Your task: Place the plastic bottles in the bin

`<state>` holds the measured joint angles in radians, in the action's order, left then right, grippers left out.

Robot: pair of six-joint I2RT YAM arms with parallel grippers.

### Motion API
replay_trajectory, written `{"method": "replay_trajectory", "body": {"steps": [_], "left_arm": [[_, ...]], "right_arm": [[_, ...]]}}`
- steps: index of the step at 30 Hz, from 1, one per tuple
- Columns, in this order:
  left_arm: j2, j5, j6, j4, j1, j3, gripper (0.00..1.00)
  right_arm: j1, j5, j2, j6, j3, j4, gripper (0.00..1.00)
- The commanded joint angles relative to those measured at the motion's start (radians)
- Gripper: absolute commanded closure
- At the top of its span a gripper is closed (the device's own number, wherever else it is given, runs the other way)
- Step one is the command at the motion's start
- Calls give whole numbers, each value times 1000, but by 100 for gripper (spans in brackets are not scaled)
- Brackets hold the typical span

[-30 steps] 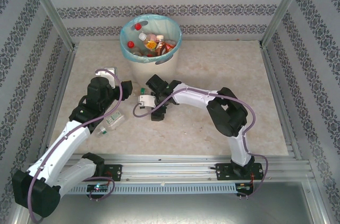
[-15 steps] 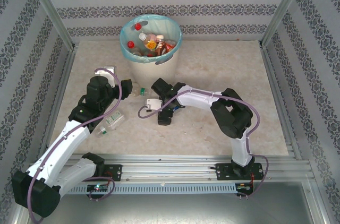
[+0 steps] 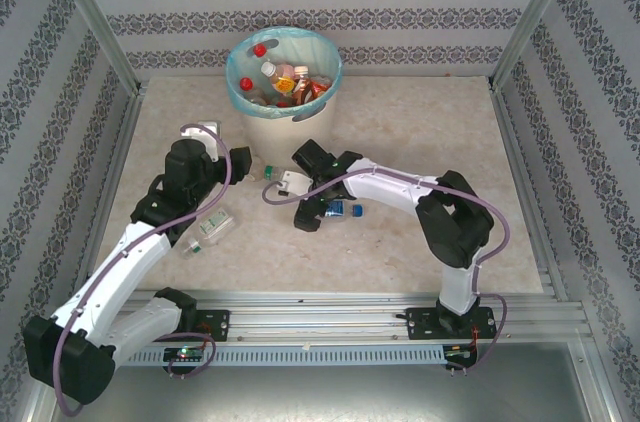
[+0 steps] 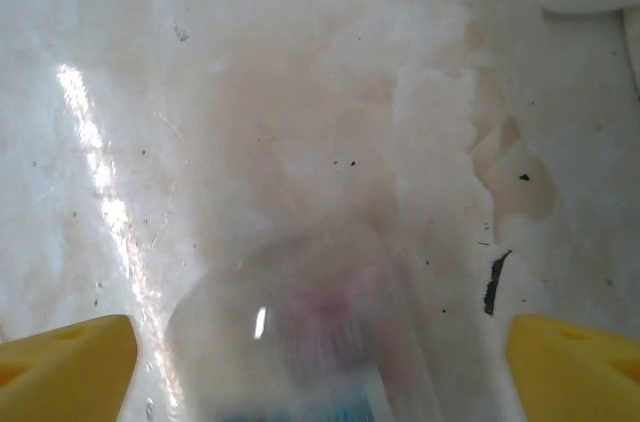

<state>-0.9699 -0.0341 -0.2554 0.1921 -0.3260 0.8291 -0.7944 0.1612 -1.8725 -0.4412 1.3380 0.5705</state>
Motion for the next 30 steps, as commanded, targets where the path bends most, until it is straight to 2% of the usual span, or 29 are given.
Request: {"method": "replay_trajectory", "body": {"steps": [1, 8, 14, 16, 19, 24, 30], "left_arm": [[-6, 13, -2, -48, 5, 40, 24], [-20, 16, -8, -57, 5, 49, 24], [-18, 19, -18, -51, 4, 42, 24], [-13, 16, -18, -48, 5, 40, 24], [-9, 16, -19, -44, 5, 42, 24], [-1, 15, -4, -35, 4, 61, 24], [15, 92, 42, -35, 4, 115, 24]], "right_arm": [[8, 21, 43, 33, -47, 11, 2], [47, 6, 52, -63, -134, 2, 6], [54, 1, 48, -89, -189, -40, 16], [52, -3, 52, -95, -197, -46, 23], [47, -2, 69, -96, -198, -37, 42], [39, -22, 132, -92, -220, -27, 55], [40, 10, 321, -25, -286, -29, 55]]}}
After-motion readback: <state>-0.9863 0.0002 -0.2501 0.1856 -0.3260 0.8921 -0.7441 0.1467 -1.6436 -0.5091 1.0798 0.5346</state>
